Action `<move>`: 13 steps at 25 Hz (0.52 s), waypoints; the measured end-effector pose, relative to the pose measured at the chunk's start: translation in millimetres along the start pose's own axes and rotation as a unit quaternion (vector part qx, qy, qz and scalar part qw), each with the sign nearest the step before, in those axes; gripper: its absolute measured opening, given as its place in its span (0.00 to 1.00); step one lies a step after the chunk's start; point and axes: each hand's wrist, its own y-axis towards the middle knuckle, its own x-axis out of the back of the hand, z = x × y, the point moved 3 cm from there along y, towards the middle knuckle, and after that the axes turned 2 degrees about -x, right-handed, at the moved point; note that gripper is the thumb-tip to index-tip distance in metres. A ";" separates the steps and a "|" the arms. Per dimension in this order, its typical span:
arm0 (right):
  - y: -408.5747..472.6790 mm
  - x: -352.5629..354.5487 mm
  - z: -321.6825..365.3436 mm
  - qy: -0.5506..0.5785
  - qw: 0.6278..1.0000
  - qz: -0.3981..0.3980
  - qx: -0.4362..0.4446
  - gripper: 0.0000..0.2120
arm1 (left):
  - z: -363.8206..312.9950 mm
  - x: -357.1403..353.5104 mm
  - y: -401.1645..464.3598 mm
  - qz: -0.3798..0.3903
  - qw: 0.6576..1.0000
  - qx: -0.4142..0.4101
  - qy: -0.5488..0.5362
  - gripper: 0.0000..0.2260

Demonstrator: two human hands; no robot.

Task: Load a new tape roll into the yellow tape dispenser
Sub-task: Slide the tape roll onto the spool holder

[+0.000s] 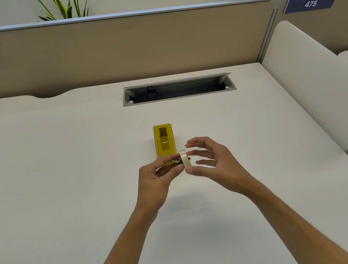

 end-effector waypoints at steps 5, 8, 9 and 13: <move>-4.3 -2.3 11.9 -0.089 0.985 -0.145 0.040 0.17 | 0.2 -0.4 -0.6 -0.006 1.000 -0.006 -0.005 0.13; -9.8 -10.4 17.8 -0.204 0.960 -0.175 0.078 0.16 | 0.2 0.3 -0.5 0.001 1.000 -0.020 -0.001 0.12; -11.6 -13.1 19.9 -0.239 0.950 -0.184 0.084 0.15 | 0.3 0.2 -0.6 0.000 1.000 -0.026 0.003 0.12; -15.1 -20.8 26.4 -0.324 0.918 -0.220 0.068 0.15 | 0.4 -1.3 -2.2 -0.005 0.997 -0.066 0.032 0.12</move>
